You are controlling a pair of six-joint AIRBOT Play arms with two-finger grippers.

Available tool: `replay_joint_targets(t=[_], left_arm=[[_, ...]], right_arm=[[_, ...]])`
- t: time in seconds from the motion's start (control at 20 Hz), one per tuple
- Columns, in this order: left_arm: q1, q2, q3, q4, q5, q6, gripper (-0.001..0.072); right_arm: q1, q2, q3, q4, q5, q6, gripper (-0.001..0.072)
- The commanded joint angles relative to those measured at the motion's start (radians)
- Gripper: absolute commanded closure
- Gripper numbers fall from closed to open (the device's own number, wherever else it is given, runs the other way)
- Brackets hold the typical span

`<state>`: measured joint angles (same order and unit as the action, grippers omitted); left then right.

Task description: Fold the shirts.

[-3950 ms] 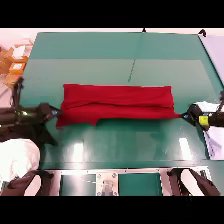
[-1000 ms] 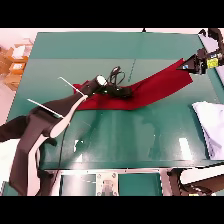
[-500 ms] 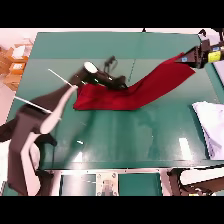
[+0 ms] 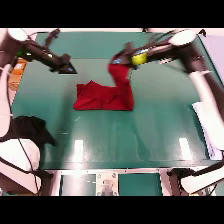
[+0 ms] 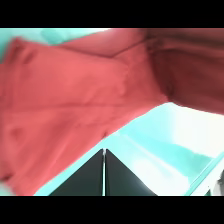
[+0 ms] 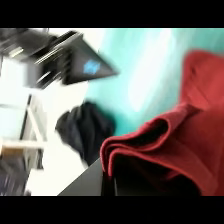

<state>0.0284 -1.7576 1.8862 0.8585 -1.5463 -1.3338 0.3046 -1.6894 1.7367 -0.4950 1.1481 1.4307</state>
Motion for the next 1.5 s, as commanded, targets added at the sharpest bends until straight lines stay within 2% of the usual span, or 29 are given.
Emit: replay_joint_targets(t=[0.0,0.05,0.1,0.2,0.3,0.4,0.5,0.6,0.7,0.8,0.9,1.15,1.2,1.25,1.3,1.35,1.45], left_arm=[[0.090,0.026,0.001,0.041,-0.063,0.009,0.0680],[0.098,0.026,0.001,0.041,-0.062,0.021,0.0681],[0.104,0.026,0.001,0.045,-0.063,0.039,0.0681],[0.105,0.026,0.001,0.046,-0.063,0.063,0.0681],[0.105,0.026,0.001,0.048,-0.064,0.080,0.0680],[0.105,0.026,0.001,0.048,-0.068,0.087,0.0680],[0.105,0.026,0.001,0.048,-0.069,0.087,0.0680],[0.105,0.026,0.001,0.048,-0.069,0.086,0.0680],[0.105,0.026,0.001,0.049,-0.066,0.086,0.0680],[0.105,0.026,0.001,0.049,-0.066,0.086,0.0680],[0.105,0.026,0.001,0.057,-0.065,0.085,0.0680],[0.105,0.026,0.001,0.082,-0.059,0.085,0.0680],[0.104,0.026,0.001,0.082,-0.058,0.085,0.0681],[0.104,0.026,0.001,0.082,-0.059,0.085,0.0680],[0.105,0.026,0.001,0.082,-0.060,0.085,0.0680],[0.105,0.026,0.001,0.082,-0.060,0.085,0.0681],[0.104,0.026,0.001,0.082,-0.060,0.085,0.0680]], right_arm=[[0.309,-0.161,-0.027,-0.018,-0.572,0.005,0.0586],[0.373,-0.225,-0.024,-0.018,-0.707,0.005,0.0302],[0.412,-0.282,-0.018,-0.018,-0.811,-0.009,0.0201],[0.383,-0.315,-0.019,-0.023,-0.784,-0.010,0.0227],[0.261,-0.283,-0.018,-0.026,-0.618,-0.010,0.0227],[0.109,-0.226,-0.018,-0.051,-0.436,-0.010,0.0306],[-0.049,-0.169,-0.019,-0.102,-0.243,-0.007,0.0306],[-0.199,-0.118,-0.037,-0.201,-0.069,0.046,0.0298],[-0.291,-0.097,-0.098,-0.296,0.031,0.085,0.0152],[-0.318,-0.097,-0.220,-0.302,0.047,0.084,0.0151],[-0.292,-0.106,-0.340,-0.277,-0.010,0.055,0.0151],[-0.143,-0.188,-0.384,-0.048,-0.137,-0.057,0.0152],[-0.116,-0.200,-0.370,0.000,-0.160,-0.074,0.0157],[-0.098,-0.203,-0.353,0.023,-0.172,-0.079,0.0262],[-0.092,-0.203,-0.325,0.024,-0.165,-0.082,0.0650],[-0.095,-0.202,-0.283,0.024,-0.132,-0.080,0.0696],[-0.132,-0.179,-0.190,0.024,-0.043,-0.077,0.0696]])
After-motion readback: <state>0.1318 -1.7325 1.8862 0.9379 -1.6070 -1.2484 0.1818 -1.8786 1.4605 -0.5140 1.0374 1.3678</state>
